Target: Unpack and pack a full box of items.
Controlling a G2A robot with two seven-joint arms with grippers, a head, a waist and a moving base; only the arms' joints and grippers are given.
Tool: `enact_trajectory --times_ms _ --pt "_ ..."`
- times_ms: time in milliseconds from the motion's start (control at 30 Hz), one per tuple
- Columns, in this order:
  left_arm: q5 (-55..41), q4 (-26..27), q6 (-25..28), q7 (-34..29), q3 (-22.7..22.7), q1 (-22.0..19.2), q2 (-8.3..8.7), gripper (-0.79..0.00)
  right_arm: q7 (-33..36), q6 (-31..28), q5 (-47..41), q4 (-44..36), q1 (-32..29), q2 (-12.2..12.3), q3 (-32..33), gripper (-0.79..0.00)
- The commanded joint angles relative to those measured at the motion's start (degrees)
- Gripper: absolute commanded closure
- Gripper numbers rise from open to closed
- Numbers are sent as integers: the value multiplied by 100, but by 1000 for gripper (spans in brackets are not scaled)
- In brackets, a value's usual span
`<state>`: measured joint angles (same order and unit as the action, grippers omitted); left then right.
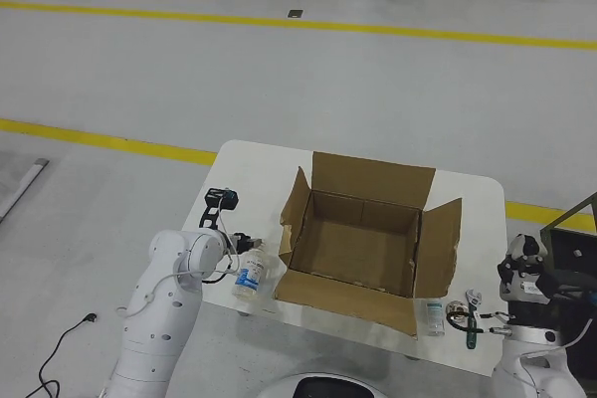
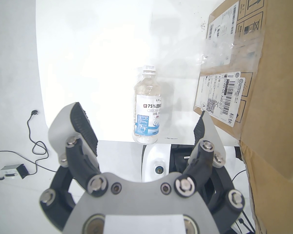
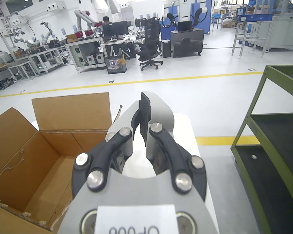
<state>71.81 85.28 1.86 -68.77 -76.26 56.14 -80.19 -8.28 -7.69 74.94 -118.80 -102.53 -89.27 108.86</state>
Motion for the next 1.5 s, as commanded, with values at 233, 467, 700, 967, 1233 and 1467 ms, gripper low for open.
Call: enact_trajectory --times_ms 233,467,700,967,1233,1467 --pt "-88 -1050 1487 -823 324 -320 79 -785 22 111 37 -255 -306 20 -78 0" --pt "25 -1558 1666 -732 540 -536 67 -785 -48 262 165 -328 -455 34 -166 0" --pt "25 -1558 1666 -732 540 -536 67 -785 -98 380 238 -288 -574 49 -216 0" --pt "-364 -2255 1679 -422 789 -834 7 -785 -140 508 259 -204 -636 68 -235 0" --pt "-459 -3447 1458 33 1228 -1349 -131 -785 -79 552 222 -227 -561 98 -201 0" --pt "-549 -4367 1447 426 1523 -1764 -258 -733 -51 542 171 -246 -556 120 -207 0"
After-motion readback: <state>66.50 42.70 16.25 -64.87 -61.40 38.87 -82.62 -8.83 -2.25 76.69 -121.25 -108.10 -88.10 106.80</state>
